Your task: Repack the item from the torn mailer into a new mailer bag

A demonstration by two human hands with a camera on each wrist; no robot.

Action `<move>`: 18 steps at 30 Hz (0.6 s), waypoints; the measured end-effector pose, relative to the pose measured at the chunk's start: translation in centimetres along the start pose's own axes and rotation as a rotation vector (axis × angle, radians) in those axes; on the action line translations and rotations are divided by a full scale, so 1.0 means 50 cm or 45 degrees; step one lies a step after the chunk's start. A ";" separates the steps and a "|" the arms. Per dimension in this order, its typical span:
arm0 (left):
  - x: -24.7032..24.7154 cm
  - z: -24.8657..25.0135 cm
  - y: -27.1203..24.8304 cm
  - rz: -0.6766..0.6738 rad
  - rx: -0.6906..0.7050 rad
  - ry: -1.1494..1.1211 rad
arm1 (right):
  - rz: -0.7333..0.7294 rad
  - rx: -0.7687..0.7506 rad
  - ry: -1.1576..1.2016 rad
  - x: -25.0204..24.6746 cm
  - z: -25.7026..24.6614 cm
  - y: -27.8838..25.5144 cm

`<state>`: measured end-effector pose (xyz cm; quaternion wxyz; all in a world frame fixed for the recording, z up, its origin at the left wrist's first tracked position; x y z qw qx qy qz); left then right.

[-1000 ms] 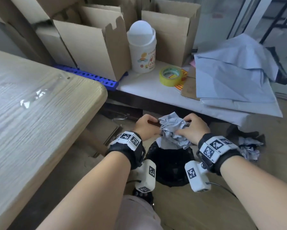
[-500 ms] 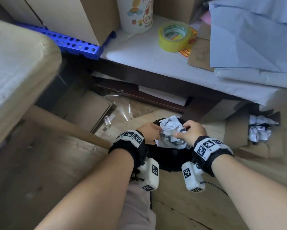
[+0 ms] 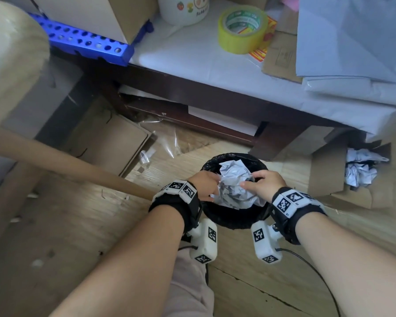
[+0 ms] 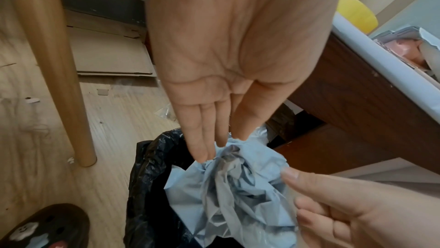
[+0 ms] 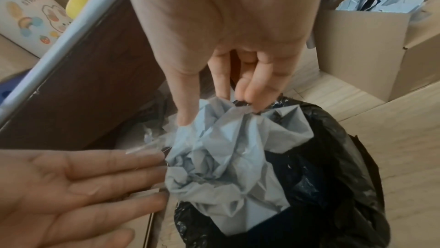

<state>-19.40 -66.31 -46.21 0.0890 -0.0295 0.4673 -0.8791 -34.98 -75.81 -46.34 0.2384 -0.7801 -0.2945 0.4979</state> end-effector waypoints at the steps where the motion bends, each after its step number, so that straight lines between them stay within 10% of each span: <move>1: 0.001 -0.002 0.001 0.001 -0.003 0.003 | -0.011 0.030 0.034 0.002 0.004 0.003; 18: -0.022 0.012 -0.027 0.124 0.013 -0.037 | 0.092 0.111 0.251 0.001 -0.007 0.005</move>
Point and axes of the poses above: each hand's wrist, its own y-axis towards the middle knuckle, its own x-axis out of the palm, z = x × y, the point moved 6 cm from there along y, towards the middle knuckle, and after that the axes turned 12 degrees about -y, right-handed, at the moved point
